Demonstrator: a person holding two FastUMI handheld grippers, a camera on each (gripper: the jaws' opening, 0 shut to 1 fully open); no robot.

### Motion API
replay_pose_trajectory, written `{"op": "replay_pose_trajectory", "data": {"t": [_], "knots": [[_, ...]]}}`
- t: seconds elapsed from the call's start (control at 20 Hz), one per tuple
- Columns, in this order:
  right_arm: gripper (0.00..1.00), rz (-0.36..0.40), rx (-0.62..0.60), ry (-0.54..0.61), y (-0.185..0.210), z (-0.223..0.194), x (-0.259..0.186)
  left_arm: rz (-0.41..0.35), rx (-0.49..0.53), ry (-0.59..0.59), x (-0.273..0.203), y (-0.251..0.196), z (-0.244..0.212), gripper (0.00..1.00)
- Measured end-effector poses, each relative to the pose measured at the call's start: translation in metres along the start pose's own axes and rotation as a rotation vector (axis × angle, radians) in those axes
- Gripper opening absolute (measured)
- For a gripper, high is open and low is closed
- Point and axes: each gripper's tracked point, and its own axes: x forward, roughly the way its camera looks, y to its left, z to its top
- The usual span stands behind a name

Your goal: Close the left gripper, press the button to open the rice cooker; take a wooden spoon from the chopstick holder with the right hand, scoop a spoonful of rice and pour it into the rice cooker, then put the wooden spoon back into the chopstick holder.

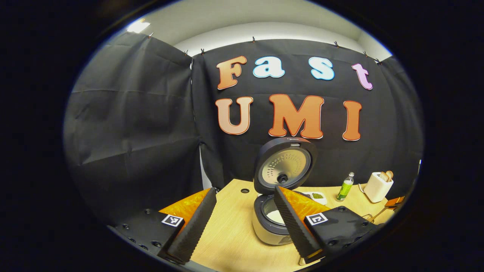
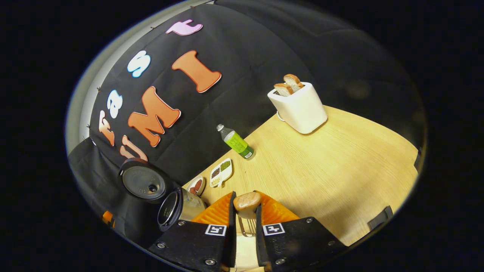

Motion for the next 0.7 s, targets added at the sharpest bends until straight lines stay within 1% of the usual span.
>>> {"op": "replay_pose_trajectory", "data": {"t": [0.1, 0.3, 0.4, 0.45, 0.65, 0.7], "knots": [[0.17, 0.003, -0.023, -0.02, 0.011, 0.008, -0.009, -0.009, -0.003, -0.008, 0.001, 0.003, 0.003, 0.98], [0.17, -0.016, -0.092, -0.087, 0.036, 0.03, -0.035, -0.04, -0.003, -0.011, 0.005, 0.012, 0.004, 0.99], [0.17, -0.045, -0.132, -0.13, 0.047, 0.039, -0.05, -0.064, -0.004, -0.008, 0.01, 0.016, 0.004, 1.0], [0.11, -0.056, -0.146, -0.138, 0.053, 0.039, -0.057, -0.075, -0.004, -0.006, 0.012, 0.018, 0.003, 1.0], [0.12, -0.042, -0.182, -0.178, 0.097, 0.031, -0.088, -0.12, 0.0, -0.008, 0.025, 0.03, 0.006, 0.97], [0.11, -0.039, -0.203, -0.189, 0.107, 0.025, -0.093, -0.132, 0.003, -0.009, 0.028, 0.032, 0.006, 0.98]]}}
